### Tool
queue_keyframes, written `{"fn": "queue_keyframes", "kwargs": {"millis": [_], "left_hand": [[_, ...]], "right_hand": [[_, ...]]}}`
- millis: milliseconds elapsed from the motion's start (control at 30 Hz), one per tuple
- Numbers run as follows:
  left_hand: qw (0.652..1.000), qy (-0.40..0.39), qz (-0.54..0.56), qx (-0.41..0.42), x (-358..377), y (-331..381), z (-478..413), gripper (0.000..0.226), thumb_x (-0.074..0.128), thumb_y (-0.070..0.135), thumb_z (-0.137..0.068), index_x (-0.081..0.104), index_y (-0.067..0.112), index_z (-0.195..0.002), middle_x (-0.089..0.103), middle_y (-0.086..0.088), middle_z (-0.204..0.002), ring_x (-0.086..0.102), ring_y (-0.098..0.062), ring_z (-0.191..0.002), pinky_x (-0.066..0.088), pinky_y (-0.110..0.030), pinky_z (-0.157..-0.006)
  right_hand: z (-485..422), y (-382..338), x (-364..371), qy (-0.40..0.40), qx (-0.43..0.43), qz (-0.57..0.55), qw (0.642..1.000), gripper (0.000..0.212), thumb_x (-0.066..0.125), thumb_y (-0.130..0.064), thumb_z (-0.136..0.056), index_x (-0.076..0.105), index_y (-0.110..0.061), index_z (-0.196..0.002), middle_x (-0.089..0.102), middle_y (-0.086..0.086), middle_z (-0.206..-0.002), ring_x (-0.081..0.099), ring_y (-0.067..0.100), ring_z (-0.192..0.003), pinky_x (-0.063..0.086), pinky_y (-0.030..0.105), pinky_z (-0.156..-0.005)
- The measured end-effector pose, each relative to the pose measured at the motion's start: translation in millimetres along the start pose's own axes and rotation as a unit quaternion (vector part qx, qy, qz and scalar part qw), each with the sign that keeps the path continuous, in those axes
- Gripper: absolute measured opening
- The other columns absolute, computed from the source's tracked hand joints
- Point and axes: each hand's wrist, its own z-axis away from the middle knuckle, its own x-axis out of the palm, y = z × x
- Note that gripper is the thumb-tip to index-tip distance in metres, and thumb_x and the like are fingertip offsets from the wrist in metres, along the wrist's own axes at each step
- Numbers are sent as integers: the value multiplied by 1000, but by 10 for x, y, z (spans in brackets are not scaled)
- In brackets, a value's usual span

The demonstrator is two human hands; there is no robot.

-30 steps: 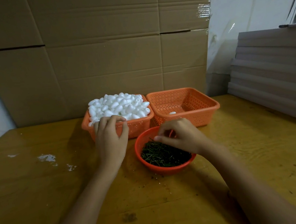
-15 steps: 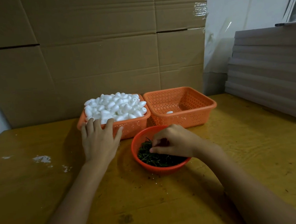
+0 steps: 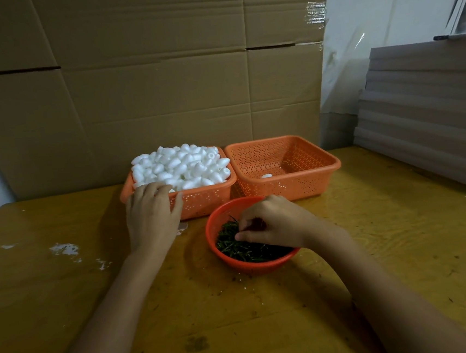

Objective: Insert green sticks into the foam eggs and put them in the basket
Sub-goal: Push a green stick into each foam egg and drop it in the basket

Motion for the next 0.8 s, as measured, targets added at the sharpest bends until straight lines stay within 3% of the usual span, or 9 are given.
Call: {"fn": "queue_keyframes", "kwargs": {"millis": [133, 300, 433, 567, 667, 800], "left_hand": [[998, 10, 68, -8, -28, 19, 15, 33, 55, 12, -109, 66, 0, -137, 64, -16, -139, 59, -35, -129, 53, -51, -103], [992, 62, 114, -9, -39, 16, 3, 32, 60, -3, -104, 68, -3, -135, 66, -16, -135, 63, -35, -125, 55, -49, -100], [986, 92, 136, -4, -34, -23, -8, 26, 66, -4, -100, 74, -2, -124, 69, -14, -125, 65, -32, -118, 53, -43, -96], [981, 110, 161, -12, -8, -35, -18, 29, 64, 0, -103, 71, -1, -131, 67, -14, -127, 64, -30, -118, 53, -40, -93], [973, 129, 191, -15, 6, -51, -24, 27, 64, 3, -104, 73, 3, -130, 63, -12, -124, 63, -27, -114, 54, -36, -89], [950, 132, 280, -34, 9, -40, -68, 27, 66, 8, -104, 75, 12, -129, 58, -1, -121, 68, -24, -110, 59, -39, -93]], "right_hand": [[2, -1, -7, 1, -2, 1, 1000, 20, 71, -44, -97, 76, -25, -93, 73, -12, -91, 65, 7, -84, 53, 38, -77], [5, -4, 1, 4, -5, 5, 1000, 19, 71, -44, -97, 75, -27, -92, 72, -14, -91, 64, 5, -83, 53, 35, -77], [4, -2, 5, 4, -9, 8, 1000, 19, 71, -46, -96, 76, -27, -93, 73, -15, -92, 64, 4, -83, 54, 34, -76], [8, 7, 7, -4, -11, 3, 1000, 20, 74, -48, -93, 76, -28, -95, 72, -17, -96, 63, 1, -87, 53, 29, -77], [8, 25, 7, -29, -10, -10, 999, 20, 75, -47, -92, 78, -30, -102, 73, -18, -104, 63, -1, -94, 51, 22, -82], [3, 64, 12, -36, -6, -10, 999, 12, 77, -40, -92, 80, -33, -101, 74, -21, -103, 59, -5, -95, 40, 9, -82]]}}
